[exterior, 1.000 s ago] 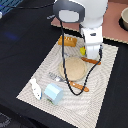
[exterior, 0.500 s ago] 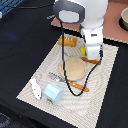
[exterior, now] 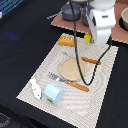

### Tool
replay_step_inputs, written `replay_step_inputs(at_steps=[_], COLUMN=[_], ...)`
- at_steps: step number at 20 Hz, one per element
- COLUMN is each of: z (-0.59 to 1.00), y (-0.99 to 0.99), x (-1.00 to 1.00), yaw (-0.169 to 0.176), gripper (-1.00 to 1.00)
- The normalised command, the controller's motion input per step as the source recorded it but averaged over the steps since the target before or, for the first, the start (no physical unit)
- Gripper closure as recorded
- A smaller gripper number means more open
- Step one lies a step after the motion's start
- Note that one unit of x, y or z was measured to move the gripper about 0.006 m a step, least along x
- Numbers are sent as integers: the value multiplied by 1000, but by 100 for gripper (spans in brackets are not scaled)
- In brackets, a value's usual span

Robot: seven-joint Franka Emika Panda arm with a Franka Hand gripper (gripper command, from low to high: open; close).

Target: Interact with the objects in diverse but meaningful ways.

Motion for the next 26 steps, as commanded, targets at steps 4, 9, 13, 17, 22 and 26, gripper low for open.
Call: replay_step_inputs(at_steps=[4, 9, 13, 17, 22, 26], z=[121, 11, 0, -6, -131, -221], y=[-469, -625, -751, -754, -725, -599], x=[-766, -680, -560, -563, -583, -699], yaw=[5, 0, 0, 0, 0, 0], gripper=[100, 100, 100, 100, 100, 100])
